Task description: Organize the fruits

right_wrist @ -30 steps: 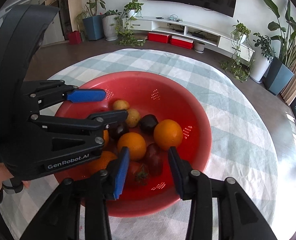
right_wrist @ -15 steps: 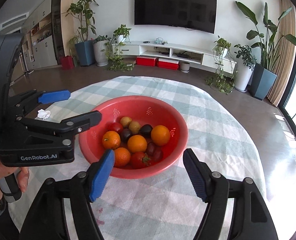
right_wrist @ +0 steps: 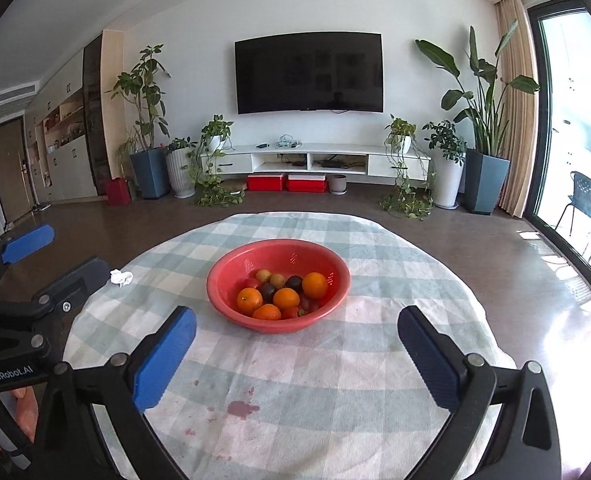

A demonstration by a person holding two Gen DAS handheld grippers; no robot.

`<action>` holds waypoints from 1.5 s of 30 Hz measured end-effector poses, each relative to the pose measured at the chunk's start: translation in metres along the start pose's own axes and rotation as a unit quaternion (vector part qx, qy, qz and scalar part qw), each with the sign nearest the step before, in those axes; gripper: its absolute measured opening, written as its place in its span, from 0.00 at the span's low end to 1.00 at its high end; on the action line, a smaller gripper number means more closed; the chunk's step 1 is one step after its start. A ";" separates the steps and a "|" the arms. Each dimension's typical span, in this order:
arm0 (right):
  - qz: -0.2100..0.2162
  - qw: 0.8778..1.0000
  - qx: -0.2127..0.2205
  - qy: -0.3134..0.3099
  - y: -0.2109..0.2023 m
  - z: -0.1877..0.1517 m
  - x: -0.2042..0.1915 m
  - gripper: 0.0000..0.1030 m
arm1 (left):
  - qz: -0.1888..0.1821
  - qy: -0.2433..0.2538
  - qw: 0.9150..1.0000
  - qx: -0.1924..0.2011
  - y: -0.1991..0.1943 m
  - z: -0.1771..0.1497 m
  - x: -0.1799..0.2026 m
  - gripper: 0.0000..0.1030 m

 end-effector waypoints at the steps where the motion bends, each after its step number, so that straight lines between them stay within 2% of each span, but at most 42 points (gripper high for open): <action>1: -0.002 1.000 0.004 0.007 -0.007 -0.001 -0.001 1.00 | 0.005 -0.008 1.000 -0.004 -0.005 -0.002 -0.003 1.00; 4: -0.009 1.000 -0.005 0.024 -0.019 -0.006 -0.004 1.00 | 0.012 -0.017 1.000 -0.014 -0.016 -0.010 -0.011 1.00; 8: -0.008 0.997 -0.048 0.052 -0.023 -0.019 -0.006 1.00 | 0.029 -0.016 0.999 -0.029 -0.021 -0.024 -0.018 1.00; 13: -0.026 0.993 -0.098 0.068 -0.020 -0.042 -0.005 1.00 | 0.041 0.007 0.996 -0.075 -0.020 -0.051 -0.013 1.00; 15: -0.031 0.991 -0.109 0.066 -0.019 -0.049 -0.005 1.00 | 0.034 0.008 0.995 -0.090 -0.017 -0.063 -0.009 1.00; 22: -0.048 0.989 -0.119 0.076 -0.012 -0.065 0.004 1.00 | 0.020 0.016 0.991 -0.130 0.002 -0.091 0.007 1.00; 32: -0.060 0.986 -0.136 0.081 0.000 -0.074 0.012 1.00 | 0.015 0.025 0.987 -0.156 0.022 -0.104 0.019 1.00; 45: -0.063 0.985 -0.144 0.076 0.003 -0.079 0.011 1.00 | 0.007 0.007 0.984 -0.178 0.034 -0.110 0.016 1.00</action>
Point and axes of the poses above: each gripper's, at about its wrist camera, not at the fingertips, and y roughly the way its jaws point, x to its right, z to its top, the point moved 1 cm from there along y, roughly the way its jaws point, and after that the axes turned 11 degrees about z, right-handed, at the moved point
